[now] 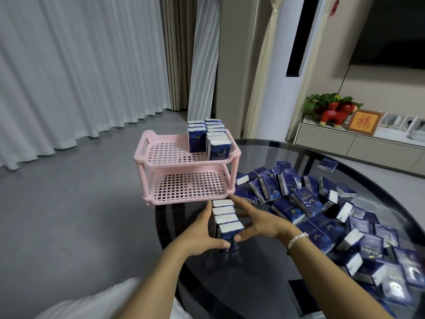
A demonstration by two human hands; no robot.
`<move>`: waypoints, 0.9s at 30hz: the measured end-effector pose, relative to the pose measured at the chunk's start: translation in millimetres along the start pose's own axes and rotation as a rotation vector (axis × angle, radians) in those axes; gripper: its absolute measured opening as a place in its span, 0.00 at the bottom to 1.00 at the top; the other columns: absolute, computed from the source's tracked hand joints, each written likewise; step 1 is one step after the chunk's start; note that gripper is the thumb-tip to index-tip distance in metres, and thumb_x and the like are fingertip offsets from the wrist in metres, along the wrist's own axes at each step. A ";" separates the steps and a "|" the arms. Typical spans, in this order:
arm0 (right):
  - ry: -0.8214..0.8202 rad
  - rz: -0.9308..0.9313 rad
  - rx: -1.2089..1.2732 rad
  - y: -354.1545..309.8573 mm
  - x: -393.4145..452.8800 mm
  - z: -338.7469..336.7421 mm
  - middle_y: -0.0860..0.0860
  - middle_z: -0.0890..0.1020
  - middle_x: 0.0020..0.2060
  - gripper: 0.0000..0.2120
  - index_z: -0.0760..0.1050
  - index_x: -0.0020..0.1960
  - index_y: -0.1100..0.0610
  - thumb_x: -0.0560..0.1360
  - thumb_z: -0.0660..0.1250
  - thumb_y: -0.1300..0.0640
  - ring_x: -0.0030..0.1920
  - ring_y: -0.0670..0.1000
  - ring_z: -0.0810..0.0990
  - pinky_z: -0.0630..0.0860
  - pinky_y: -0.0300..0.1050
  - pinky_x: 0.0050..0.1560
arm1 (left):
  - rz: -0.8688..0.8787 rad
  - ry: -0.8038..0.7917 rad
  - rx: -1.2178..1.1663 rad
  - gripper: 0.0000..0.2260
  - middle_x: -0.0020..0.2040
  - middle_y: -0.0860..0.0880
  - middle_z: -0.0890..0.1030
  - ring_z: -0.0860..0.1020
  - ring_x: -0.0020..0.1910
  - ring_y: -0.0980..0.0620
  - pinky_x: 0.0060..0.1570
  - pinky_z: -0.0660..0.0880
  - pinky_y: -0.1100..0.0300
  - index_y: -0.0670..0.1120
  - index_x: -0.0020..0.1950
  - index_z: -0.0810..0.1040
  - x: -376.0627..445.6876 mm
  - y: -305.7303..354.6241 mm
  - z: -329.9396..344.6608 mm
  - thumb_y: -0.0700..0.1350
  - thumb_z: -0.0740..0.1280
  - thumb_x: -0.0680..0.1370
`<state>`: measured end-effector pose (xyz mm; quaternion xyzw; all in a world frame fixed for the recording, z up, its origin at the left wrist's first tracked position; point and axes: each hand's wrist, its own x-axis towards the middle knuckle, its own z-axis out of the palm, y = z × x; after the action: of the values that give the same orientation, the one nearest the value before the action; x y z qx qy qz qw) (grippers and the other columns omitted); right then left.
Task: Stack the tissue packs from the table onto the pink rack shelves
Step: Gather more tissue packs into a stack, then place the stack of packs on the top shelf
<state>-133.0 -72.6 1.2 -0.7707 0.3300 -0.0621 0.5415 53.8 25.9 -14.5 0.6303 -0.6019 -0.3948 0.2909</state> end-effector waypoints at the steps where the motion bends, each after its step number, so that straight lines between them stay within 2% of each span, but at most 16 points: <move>1: 0.013 0.002 -0.015 -0.7 0.8 -0.4 0.47 0.69 0.68 0.51 0.49 0.75 0.43 0.64 0.77 0.63 0.66 0.46 0.69 0.71 0.49 0.66 | 0.012 0.018 -0.005 0.54 0.76 0.56 0.55 0.58 0.71 0.60 0.67 0.58 0.66 0.57 0.77 0.39 0.9 0.0 0.5 0.46 0.77 0.68; 5: 0.086 0.007 -0.050 -5.4 4.5 -0.6 0.48 0.73 0.62 0.43 0.59 0.70 0.44 0.63 0.78 0.62 0.61 0.49 0.73 0.74 0.49 0.63 | 0.043 0.070 -0.023 0.46 0.72 0.56 0.62 0.64 0.69 0.58 0.66 0.62 0.64 0.60 0.77 0.52 4.0 -0.3 -1.3 0.45 0.77 0.68; 9: 0.125 -0.050 -0.047 -20.5 5.1 -6.6 0.49 0.76 0.58 0.36 0.67 0.66 0.47 0.62 0.79 0.58 0.59 0.49 0.75 0.75 0.41 0.58 | 0.048 0.033 -0.091 0.42 0.69 0.58 0.69 0.68 0.69 0.59 0.70 0.64 0.59 0.58 0.75 0.60 0.8 3.9 -18.1 0.53 0.77 0.66; 10: 0.123 -0.069 -0.053 -29.1 4.5 -8.7 0.49 0.76 0.58 0.35 0.68 0.65 0.48 0.63 0.79 0.58 0.58 0.48 0.76 0.75 0.38 0.57 | 0.053 0.027 -0.092 0.38 0.69 0.59 0.70 0.69 0.68 0.60 0.69 0.65 0.60 0.58 0.74 0.62 -1.2 7.7 -24.2 0.51 0.76 0.68; 12: 0.119 -0.106 -0.071 -49.1 4.2 -12.4 0.49 0.77 0.57 0.35 0.70 0.64 0.48 0.60 0.79 0.52 0.57 0.48 0.77 0.75 0.39 0.57 | 0.088 0.018 -0.075 0.33 0.67 0.62 0.69 0.68 0.66 0.64 0.64 0.64 0.71 0.61 0.71 0.61 -6.5 17.9 -39.5 0.47 0.73 0.73; 14: 0.131 -0.134 -0.096 -70.0 5.3 -16.6 0.49 0.79 0.56 0.36 0.71 0.62 0.47 0.57 0.77 0.45 0.56 0.47 0.77 0.75 0.42 0.58 | 0.117 0.002 -0.046 0.31 0.67 0.65 0.66 0.66 0.64 0.70 0.61 0.63 0.76 0.63 0.69 0.57 -9.7 27.7 -56.6 0.50 0.71 0.74; 17: 0.131 -0.173 -0.142 -101.9 6.5 -22.3 0.47 0.80 0.55 0.36 0.72 0.62 0.48 0.56 0.75 0.41 0.55 0.47 0.78 0.75 0.41 0.55 | 0.150 -0.022 -0.003 0.41 0.75 0.61 0.60 0.61 0.72 0.62 0.72 0.61 0.60 0.61 0.76 0.52 -14.1 40.1 -84.0 0.66 0.68 0.68; 21: 0.172 -0.214 -0.188 -137.1 11.9 -30.2 0.43 0.80 0.52 0.34 0.73 0.60 0.46 0.56 0.74 0.40 0.53 0.43 0.78 0.71 0.36 0.50 | 0.168 0.045 0.066 0.45 0.77 0.60 0.50 0.50 0.76 0.60 0.74 0.49 0.60 0.58 0.78 0.46 -14.4 55.0 -116.7 0.69 0.65 0.67; 25: 0.226 -0.235 -0.219 -161.3 28.7 -42.1 0.40 0.79 0.50 0.30 0.71 0.63 0.49 0.64 0.77 0.50 0.52 0.40 0.77 0.70 0.34 0.50 | 0.233 0.070 -0.001 0.36 0.73 0.60 0.65 0.64 0.72 0.59 0.72 0.62 0.53 0.64 0.74 0.57 -7.6 71.0 -144.1 0.65 0.68 0.70; 27: 0.260 -0.244 -0.260 -173.4 39.4 -47.4 0.36 0.76 0.48 0.25 0.70 0.60 0.45 0.67 0.75 0.52 0.51 0.37 0.74 0.70 0.29 0.47 | 0.244 0.094 -0.039 0.30 0.69 0.62 0.71 0.69 0.69 0.60 0.70 0.66 0.53 0.64 0.73 0.61 0.6 74.1 -156.9 0.58 0.69 0.73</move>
<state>-47.4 -98.9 162.0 -0.8539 0.3065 -0.1829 0.3788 147.6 0.4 129.3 0.5641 -0.6522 -0.3382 0.3768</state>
